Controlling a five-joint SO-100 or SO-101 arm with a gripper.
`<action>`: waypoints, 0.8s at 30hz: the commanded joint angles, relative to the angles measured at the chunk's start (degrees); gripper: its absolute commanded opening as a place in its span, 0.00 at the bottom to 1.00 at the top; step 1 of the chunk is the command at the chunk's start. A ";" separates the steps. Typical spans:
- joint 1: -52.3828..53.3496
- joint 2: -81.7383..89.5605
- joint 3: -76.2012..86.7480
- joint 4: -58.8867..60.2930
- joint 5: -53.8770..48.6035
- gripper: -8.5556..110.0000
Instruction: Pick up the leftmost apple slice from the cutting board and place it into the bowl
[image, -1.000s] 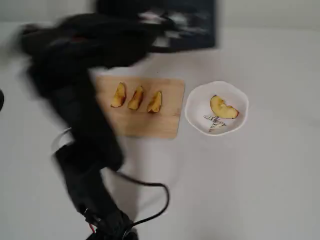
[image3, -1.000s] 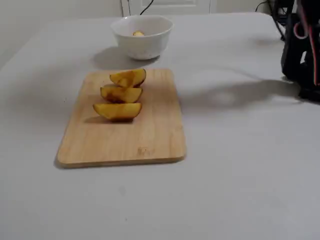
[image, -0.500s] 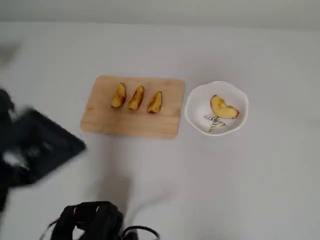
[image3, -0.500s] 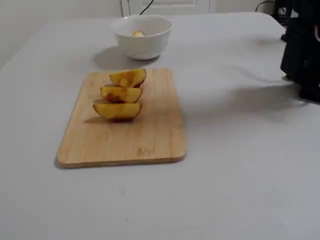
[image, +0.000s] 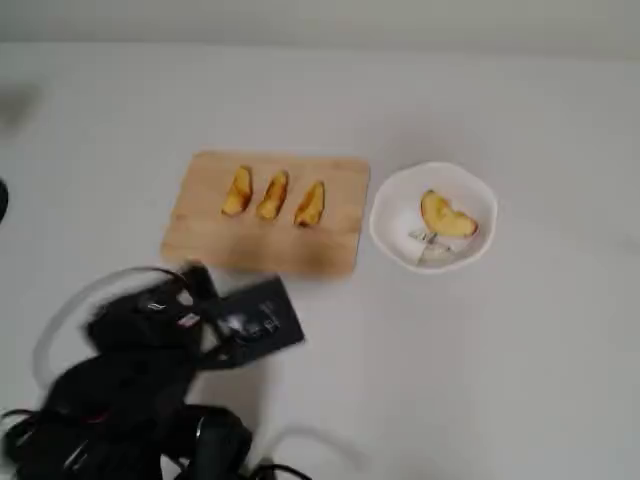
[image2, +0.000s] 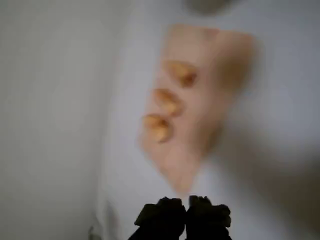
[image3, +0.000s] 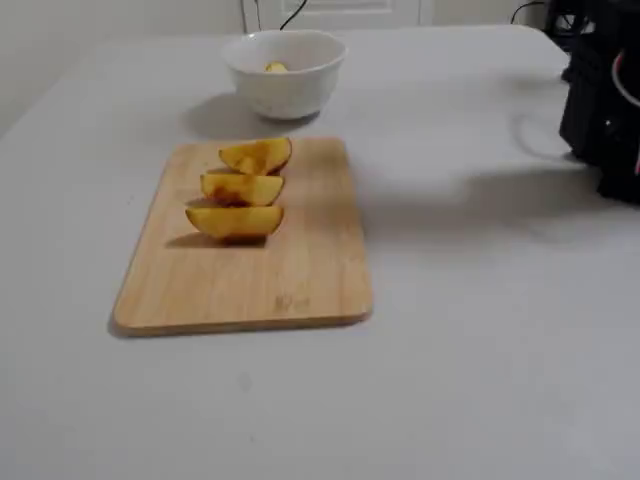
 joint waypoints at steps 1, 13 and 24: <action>3.52 0.70 13.89 -8.35 0.70 0.07; 5.10 0.62 25.66 -11.78 2.99 0.07; 5.10 0.62 25.66 -11.78 3.08 0.07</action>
